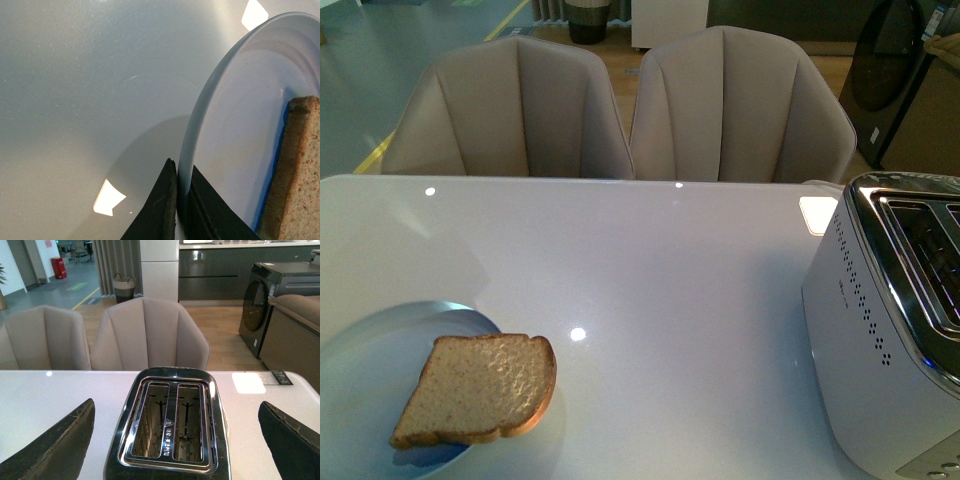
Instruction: Left arm holds plate, right arm toasts bread
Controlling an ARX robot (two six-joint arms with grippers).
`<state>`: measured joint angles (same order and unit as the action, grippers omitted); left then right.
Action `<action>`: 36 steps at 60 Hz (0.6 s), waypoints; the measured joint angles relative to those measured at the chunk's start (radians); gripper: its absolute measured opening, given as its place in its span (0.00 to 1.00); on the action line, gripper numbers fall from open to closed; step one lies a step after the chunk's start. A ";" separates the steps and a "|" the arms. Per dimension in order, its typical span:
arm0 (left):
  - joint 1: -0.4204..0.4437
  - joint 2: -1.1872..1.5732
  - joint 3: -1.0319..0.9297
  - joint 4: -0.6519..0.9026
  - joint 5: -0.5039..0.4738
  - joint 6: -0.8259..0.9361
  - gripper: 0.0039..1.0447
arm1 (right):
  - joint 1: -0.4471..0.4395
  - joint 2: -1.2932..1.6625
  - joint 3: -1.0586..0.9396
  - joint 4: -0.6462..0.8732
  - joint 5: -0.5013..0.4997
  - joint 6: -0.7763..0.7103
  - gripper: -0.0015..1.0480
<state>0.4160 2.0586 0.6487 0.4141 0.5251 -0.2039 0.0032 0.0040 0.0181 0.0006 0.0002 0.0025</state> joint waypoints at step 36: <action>-0.314 -0.570 -0.032 -0.303 -0.096 -0.267 0.03 | 0.000 0.000 0.000 0.000 0.000 0.000 0.92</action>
<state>0.1017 1.4891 0.6167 0.1112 0.4290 -0.4713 0.0032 0.0040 0.0181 0.0006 0.0002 0.0025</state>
